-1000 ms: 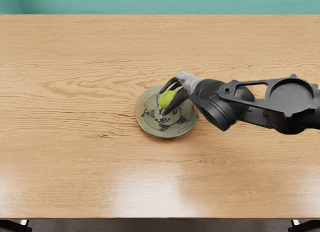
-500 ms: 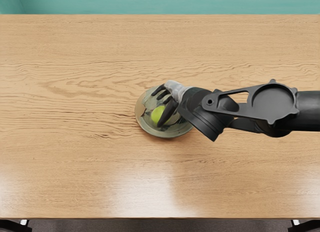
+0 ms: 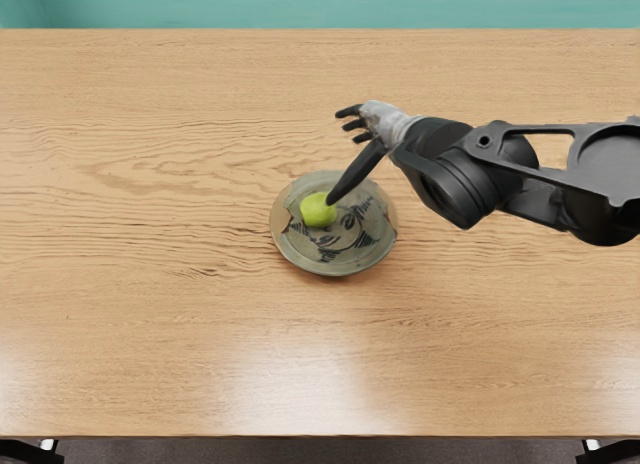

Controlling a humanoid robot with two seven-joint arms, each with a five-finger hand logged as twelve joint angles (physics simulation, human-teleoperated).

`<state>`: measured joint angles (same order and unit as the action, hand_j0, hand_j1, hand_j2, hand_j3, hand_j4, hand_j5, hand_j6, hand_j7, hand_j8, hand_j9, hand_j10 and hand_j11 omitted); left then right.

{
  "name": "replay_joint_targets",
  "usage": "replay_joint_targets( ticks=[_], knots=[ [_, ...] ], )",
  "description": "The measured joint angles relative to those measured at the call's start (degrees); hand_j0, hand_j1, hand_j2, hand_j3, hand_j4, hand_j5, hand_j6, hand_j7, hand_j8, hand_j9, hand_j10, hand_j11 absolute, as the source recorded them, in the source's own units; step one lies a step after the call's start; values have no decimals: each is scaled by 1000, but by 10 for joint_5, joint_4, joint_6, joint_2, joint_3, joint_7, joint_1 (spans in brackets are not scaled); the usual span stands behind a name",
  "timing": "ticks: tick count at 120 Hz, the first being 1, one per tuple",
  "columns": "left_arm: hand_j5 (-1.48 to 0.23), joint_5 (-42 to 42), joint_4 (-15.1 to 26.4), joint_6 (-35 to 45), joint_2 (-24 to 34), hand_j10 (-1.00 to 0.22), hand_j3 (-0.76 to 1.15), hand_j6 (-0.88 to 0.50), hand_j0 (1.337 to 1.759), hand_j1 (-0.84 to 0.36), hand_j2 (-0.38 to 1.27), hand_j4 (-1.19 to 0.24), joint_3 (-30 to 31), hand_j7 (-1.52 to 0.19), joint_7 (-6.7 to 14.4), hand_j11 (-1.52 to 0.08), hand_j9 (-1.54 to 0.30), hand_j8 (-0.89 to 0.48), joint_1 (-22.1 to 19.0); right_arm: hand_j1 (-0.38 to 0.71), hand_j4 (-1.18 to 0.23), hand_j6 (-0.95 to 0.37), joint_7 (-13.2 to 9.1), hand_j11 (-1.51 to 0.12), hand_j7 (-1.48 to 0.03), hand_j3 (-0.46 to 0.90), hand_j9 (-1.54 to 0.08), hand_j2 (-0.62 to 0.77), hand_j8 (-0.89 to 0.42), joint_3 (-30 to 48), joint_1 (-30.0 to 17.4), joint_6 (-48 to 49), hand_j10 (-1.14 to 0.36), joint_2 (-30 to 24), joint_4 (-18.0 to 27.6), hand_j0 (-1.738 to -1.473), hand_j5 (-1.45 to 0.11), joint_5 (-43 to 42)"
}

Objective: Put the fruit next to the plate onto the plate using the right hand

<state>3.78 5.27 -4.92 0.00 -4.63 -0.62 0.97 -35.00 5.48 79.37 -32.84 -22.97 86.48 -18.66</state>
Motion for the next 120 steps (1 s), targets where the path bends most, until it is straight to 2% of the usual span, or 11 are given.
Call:
replay_joint_targets(
  ticks=[26,45,54,72,85,106,120],
  knots=[
    [-311,0,0,0,0,-240,0,-240,1658,62,48,-240,0,-311,0,-311,-311,-240,0,-227,-104,-102,0,-135,-134,0,-135,-17,-102,222,-170,174,-101,-82,16,-1658,-135,1],
    [-311,0,0,0,0,-240,0,-240,1658,62,48,-240,0,-311,0,-311,-311,-240,0,-263,-73,-72,0,-95,-95,0,-95,-13,-72,370,-298,330,-72,-145,30,-1658,-95,36],
    [-311,0,0,0,0,-240,0,-240,1658,62,48,-240,0,-311,0,-311,-311,-240,0,-273,-64,-64,0,-84,-84,0,-84,-12,-64,415,-343,398,-63,-172,31,-1658,-84,63],
    [-311,0,0,0,0,-240,0,-240,1658,62,48,-240,0,-311,0,-311,-311,-240,0,-287,-51,-51,0,-67,-67,0,-67,-10,-51,448,-392,543,-51,-252,26,-1658,-67,151],
    [-311,0,0,0,0,-240,0,-240,1658,62,48,-240,0,-311,0,-311,-311,-240,0,-293,-46,-46,0,-61,-61,0,-61,-9,-46,455,-415,628,-46,-288,-1,-1658,-61,204],
    [-311,0,0,0,0,-239,0,-240,1658,62,48,-240,0,-311,0,-311,-311,-240,0,-298,-42,-42,0,-56,-56,0,-56,-8,-42,458,-453,669,-42,-337,-61,-1658,-56,262],
    [-311,0,0,0,0,-239,0,-240,1658,62,48,-240,0,-311,0,-311,-311,-240,0,-300,-40,-40,0,-54,-54,0,-54,-8,-40,458,-474,676,-41,-356,-80,-1658,-54,284]
  ],
)
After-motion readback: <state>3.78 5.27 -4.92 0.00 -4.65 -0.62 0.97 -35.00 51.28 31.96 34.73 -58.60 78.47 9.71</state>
